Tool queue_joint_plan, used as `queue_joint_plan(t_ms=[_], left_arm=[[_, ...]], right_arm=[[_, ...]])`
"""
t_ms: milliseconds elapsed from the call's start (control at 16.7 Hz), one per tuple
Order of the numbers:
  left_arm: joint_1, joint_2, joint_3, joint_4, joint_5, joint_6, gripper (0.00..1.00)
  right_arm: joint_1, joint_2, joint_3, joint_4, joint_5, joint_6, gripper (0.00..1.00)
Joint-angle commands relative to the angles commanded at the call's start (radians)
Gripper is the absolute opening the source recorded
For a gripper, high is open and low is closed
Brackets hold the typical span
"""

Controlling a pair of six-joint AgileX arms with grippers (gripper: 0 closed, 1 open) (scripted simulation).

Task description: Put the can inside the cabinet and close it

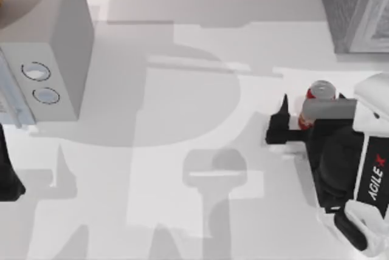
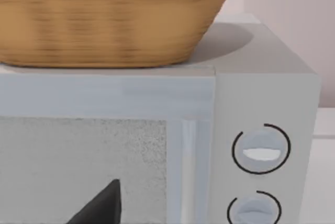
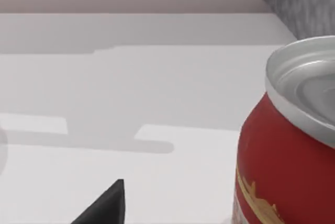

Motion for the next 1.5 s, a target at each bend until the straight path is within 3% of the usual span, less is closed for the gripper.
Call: queue_joint_plan(t_ms=[360, 1140, 1500], left_arm=[[0.000, 0.000, 0.000, 0.000, 0.000, 0.000, 1.00], [0.000, 0.000, 0.000, 0.000, 0.000, 0.000, 1.00], [0.000, 0.000, 0.000, 0.000, 0.000, 0.000, 1.00]], right_arm=[[-0.004, -0.001, 0.005, -0.006, -0.004, -0.001, 1.00], [-0.004, -0.001, 0.005, -0.006, -0.004, -0.001, 0.02], [-0.004, -0.001, 0.005, -0.006, -0.004, -0.001, 0.00]])
